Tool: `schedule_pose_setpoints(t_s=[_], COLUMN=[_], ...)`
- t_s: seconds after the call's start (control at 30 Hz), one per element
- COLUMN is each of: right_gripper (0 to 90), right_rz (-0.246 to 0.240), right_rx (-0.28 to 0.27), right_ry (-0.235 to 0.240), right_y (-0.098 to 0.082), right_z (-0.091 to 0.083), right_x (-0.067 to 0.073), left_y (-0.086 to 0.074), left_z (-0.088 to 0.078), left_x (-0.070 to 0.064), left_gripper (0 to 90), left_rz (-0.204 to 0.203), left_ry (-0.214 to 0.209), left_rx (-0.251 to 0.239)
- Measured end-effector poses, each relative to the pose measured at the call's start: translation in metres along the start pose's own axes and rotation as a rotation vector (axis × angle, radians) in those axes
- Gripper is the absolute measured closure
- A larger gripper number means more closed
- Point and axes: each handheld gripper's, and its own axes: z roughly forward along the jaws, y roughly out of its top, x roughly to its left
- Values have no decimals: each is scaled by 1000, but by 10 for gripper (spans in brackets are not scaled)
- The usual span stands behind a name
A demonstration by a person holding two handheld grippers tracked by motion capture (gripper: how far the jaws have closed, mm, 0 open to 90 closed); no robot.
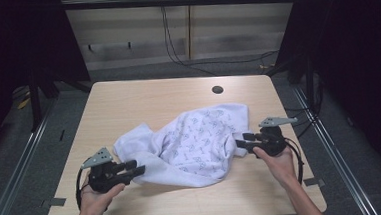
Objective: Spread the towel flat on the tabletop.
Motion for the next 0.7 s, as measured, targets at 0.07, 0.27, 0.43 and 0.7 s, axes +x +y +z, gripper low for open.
schedule_pose_setpoints(t_s=[0.07,0.27,0.43,0.7], right_gripper=[504,483,490,891], right_rz=[37,50,52,25], right_rx=[14,21,79,88], right_ry=[-21,-9,18,-28], right_y=[-5,-1,9,0], right_z=[6,32,55,38], right_x=[-16,-23,-14,-11], left_y=[12,31,9,-15], left_z=[-4,23,62,61], left_x=[3,32,51,42], left_gripper=[556,666,730,781], left_rz=[30,60,64,101], left_ry=[28,83,115,121], left_rx=[-32,-9,158,320])
